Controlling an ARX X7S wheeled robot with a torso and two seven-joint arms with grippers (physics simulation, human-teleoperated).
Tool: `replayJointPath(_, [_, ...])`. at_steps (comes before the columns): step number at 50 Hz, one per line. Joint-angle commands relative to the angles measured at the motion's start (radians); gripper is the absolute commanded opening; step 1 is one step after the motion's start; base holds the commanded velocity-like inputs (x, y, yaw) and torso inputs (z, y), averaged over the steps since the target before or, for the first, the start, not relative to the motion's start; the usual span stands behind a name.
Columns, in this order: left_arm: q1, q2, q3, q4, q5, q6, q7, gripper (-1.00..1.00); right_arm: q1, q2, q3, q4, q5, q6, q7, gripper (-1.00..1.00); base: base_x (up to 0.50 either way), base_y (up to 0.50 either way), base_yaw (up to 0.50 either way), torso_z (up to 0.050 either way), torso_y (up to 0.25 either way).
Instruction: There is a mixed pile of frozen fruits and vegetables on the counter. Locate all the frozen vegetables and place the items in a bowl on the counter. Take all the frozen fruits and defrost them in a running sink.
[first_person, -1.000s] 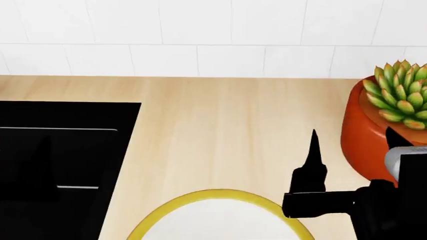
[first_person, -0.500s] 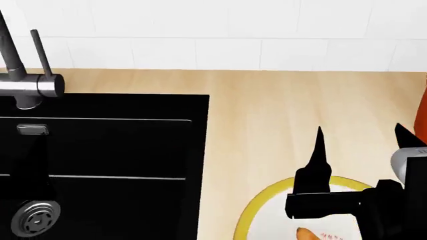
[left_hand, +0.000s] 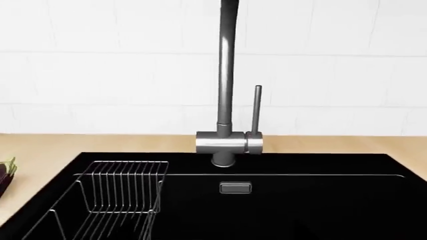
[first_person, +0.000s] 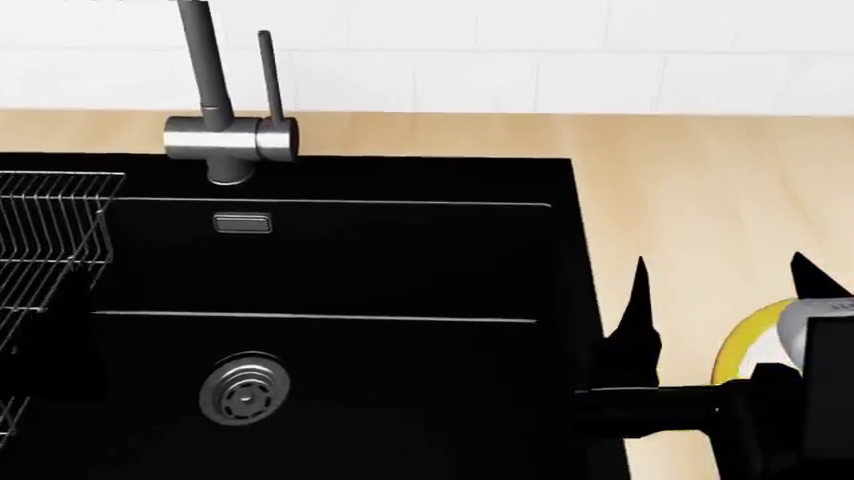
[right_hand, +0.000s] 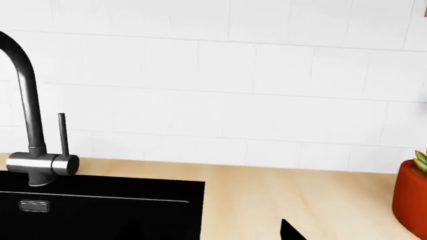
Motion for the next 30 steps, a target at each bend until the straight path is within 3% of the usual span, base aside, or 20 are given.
replayJointPath(1, [0.003,-0.010,-0.013,0.003,-0.015,-0.006,-0.002,1.00,0.001,0.001,-0.013,-0.002,-0.009,-0.001,0.007,1.00,-0.20,0.50,0.00,0.000,0.000])
replayJointPath(11, [-0.012,-0.004,0.006,-0.011,-0.004,0.001,-0.006,1.00,0.000,0.009,-0.030,-0.007,-0.027,-0.008,0.001,1.00,-0.15,0.50,0.00,0.000,0.000])
replayJointPath(30, [-0.004,-0.012,0.001,0.002,-0.016,0.003,-0.010,1.00,-0.003,0.017,-0.041,-0.011,-0.047,-0.022,0.001,1.00,0.00,0.50,0.00,0.000,0.000])
